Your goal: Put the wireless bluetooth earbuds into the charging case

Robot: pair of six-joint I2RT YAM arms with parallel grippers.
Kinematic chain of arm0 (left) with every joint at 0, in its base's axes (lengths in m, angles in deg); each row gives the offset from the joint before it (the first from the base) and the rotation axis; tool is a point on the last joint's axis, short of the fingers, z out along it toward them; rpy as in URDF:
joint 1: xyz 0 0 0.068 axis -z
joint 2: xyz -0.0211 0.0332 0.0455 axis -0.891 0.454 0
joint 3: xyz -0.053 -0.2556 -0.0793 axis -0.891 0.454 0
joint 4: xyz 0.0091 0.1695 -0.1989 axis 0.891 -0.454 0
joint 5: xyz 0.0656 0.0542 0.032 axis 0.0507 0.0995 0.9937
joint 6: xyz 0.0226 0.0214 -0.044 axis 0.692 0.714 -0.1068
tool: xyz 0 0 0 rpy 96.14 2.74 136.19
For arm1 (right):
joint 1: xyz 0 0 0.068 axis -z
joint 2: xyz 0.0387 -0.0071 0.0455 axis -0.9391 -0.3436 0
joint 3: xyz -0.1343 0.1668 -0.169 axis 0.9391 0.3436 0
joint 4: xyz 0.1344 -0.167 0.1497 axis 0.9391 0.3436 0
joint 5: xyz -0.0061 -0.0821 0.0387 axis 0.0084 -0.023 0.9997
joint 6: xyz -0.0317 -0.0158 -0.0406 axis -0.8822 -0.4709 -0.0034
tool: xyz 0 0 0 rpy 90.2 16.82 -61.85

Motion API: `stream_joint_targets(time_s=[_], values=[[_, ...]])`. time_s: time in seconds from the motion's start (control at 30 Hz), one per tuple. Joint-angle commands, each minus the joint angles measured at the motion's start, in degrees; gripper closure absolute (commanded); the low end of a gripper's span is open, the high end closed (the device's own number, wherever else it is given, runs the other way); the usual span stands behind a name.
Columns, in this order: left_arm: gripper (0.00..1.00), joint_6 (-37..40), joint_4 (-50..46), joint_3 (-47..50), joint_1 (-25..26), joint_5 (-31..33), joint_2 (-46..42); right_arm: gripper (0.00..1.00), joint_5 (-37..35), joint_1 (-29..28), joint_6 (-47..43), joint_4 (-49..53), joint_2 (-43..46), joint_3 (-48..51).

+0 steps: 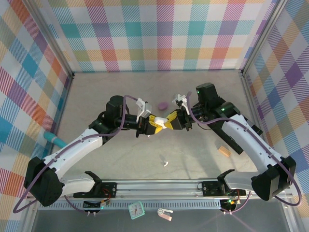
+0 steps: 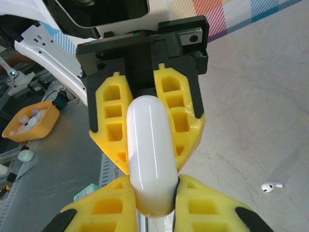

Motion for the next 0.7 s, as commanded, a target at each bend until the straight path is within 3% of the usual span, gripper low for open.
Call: stream_joint_targets(time_s=[0.0,0.23,0.4,0.53,0.67], values=[[0.87,2.3,-0.21,-1.95,1.19,-1.97,-0.22,0.88,0.26,-0.12,-1.11,0.54,-0.46,-1.72],[0.91,5.32,0.59,-0.21,1.3,0.26,-0.83,0.61,-6.31,-0.12,5.21,-5.63,1.19,-0.74],[0.88,4.61,15.76,7.12,1.38,-0.77,-1.58,0.54,-14.75,-0.05,9.93,-10.04,2.71,-0.27],[0.88,11.68,20.03,10.97,1.38,-1.77,-1.54,0.43,-14.33,-0.04,10.58,-11.63,3.88,-0.05],[0.86,14.72,19.62,12.24,1.38,2.29,-2.6,0.3,-11.75,-0.06,11.28,-12.98,5.71,1.4]])
